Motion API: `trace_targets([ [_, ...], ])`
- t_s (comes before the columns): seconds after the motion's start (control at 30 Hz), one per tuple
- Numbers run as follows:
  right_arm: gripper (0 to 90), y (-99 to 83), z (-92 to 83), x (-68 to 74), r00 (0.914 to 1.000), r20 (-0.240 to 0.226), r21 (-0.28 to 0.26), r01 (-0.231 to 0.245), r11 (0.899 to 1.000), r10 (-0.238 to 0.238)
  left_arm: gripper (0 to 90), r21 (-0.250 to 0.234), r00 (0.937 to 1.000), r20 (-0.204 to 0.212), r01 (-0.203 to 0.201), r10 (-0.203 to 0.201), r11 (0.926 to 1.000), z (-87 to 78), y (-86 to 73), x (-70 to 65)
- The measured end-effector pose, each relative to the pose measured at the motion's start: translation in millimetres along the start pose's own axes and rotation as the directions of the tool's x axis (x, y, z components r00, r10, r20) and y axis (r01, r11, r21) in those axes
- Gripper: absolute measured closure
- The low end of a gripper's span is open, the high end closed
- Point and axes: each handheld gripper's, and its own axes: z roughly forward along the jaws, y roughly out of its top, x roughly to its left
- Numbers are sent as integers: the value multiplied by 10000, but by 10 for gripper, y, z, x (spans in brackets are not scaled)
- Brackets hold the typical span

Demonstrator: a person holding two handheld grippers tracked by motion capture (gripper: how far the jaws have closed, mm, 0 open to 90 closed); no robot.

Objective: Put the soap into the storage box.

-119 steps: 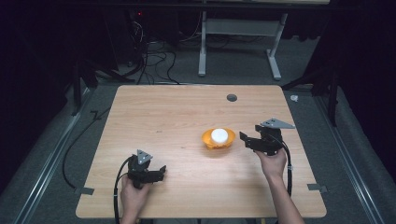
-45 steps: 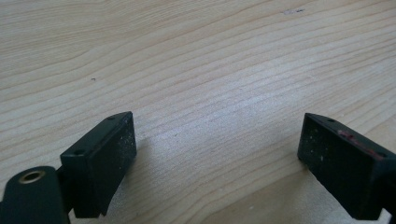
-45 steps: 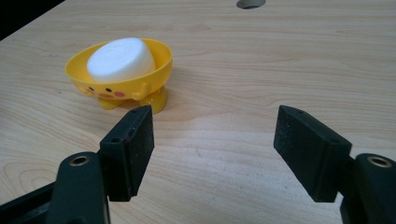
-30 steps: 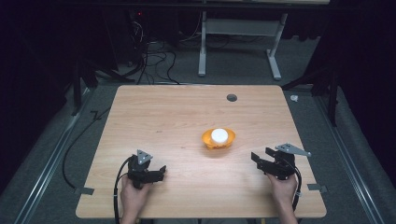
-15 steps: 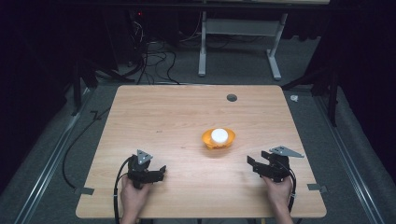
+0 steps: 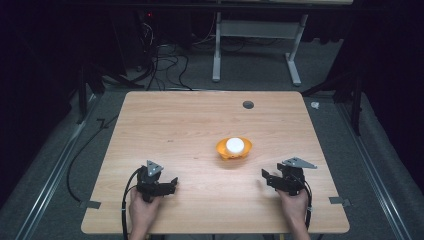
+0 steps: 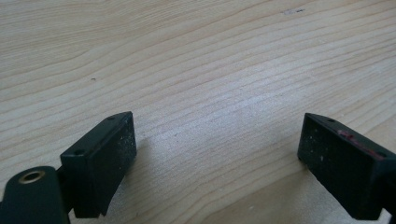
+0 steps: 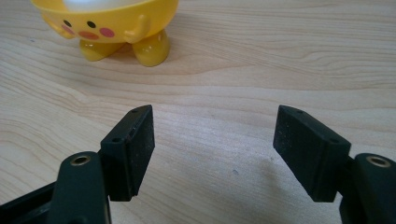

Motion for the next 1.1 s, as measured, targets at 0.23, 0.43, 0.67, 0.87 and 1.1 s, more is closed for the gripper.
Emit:
trace_targets([
  [0.23, 297, -29, 53, 15, 9999, 123, 99, 46, 9999, -47, 118, -1, 10000, -1, 1, -1, 10000, 0, 0, 0],
  [0.43, 287, -33, 100, 28, 9994, 292, 248, 199, 9995, -207, 118, -1, 10000, -2, 3, -3, 10000, 0, 0, 0],
  [0.67, 271, -32, 163, 73, 9968, 548, 600, 542, 9967, -575, 118, -2, 10000, -1, 2, -2, 10000, 0, 0, 0],
  [0.87, 240, -27, 194, 142, 9893, 828, 915, 1126, 9894, -1202, 118, -2, 10000, -2, 3, -3, 10000, 0, -1, -1],
  [1.1, 224, -27, 197, 143, 9895, 754, 939, 1157, 9888, -1229, 118, -1, 10000, -4, 7, -7, 10000, 0, -1, -1],
])
